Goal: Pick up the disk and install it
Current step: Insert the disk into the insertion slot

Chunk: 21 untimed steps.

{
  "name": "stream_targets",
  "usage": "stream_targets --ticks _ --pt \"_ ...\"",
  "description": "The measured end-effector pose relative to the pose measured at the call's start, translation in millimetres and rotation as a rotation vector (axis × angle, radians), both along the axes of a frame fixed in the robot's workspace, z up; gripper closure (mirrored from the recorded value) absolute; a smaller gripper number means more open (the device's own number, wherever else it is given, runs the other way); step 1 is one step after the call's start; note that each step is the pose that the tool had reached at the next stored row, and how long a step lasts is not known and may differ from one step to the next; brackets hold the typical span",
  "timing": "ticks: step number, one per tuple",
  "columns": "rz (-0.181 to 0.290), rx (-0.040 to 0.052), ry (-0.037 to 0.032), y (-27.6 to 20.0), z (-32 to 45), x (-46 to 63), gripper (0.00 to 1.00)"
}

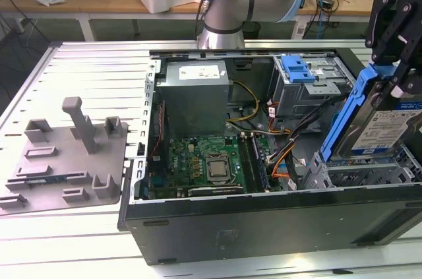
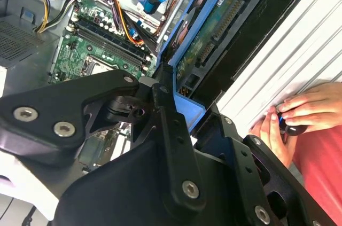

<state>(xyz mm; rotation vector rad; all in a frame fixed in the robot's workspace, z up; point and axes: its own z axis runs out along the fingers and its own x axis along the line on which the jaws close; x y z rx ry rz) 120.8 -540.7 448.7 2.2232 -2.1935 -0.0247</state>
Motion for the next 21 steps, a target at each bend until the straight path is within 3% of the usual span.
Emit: stream_targets --ticks 21 --pt "-0.008 0.0001 0.0000 0.0 -6.7 0.0 0.63"
